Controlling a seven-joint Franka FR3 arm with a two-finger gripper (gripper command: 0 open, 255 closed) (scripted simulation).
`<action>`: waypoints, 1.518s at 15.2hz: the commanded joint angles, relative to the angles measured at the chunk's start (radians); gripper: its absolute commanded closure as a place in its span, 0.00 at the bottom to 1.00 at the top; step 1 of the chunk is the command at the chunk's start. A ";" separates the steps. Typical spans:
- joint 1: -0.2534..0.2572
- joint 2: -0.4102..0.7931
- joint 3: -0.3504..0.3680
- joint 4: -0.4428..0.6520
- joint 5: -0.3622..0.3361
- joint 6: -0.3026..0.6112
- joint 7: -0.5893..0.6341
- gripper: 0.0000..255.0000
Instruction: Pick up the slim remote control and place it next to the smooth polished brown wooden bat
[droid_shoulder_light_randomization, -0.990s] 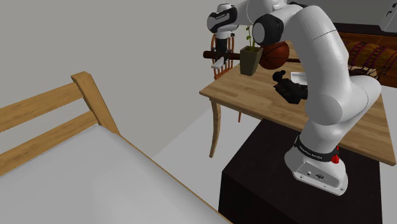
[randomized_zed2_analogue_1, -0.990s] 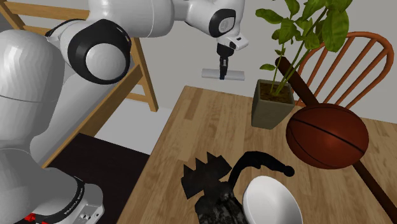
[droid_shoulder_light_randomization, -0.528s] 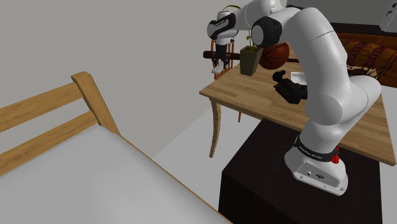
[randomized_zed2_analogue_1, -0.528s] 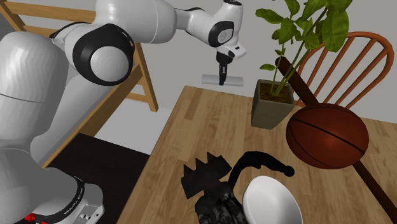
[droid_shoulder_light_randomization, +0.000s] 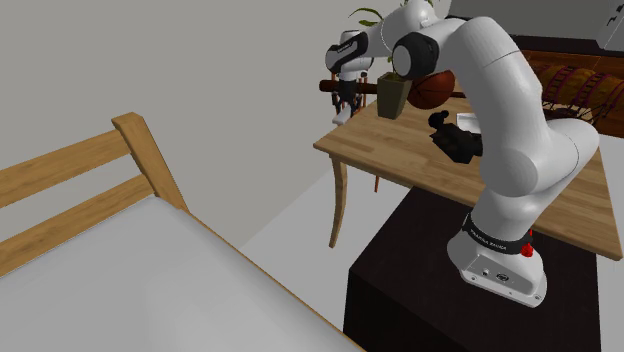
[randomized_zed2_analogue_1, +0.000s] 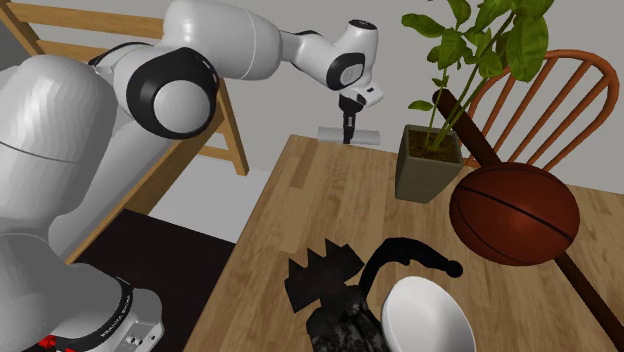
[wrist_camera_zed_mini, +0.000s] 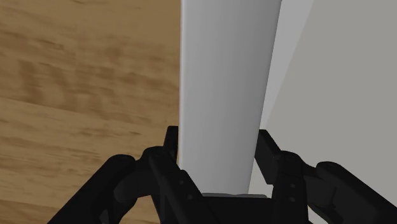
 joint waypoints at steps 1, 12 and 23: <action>-0.001 0.015 0.002 -0.003 0.002 0.019 -0.001 1.00; -0.002 0.053 0.007 -0.010 0.008 0.064 -0.005 1.00; -0.001 0.000 0.000 0.000 0.000 0.001 -0.001 0.00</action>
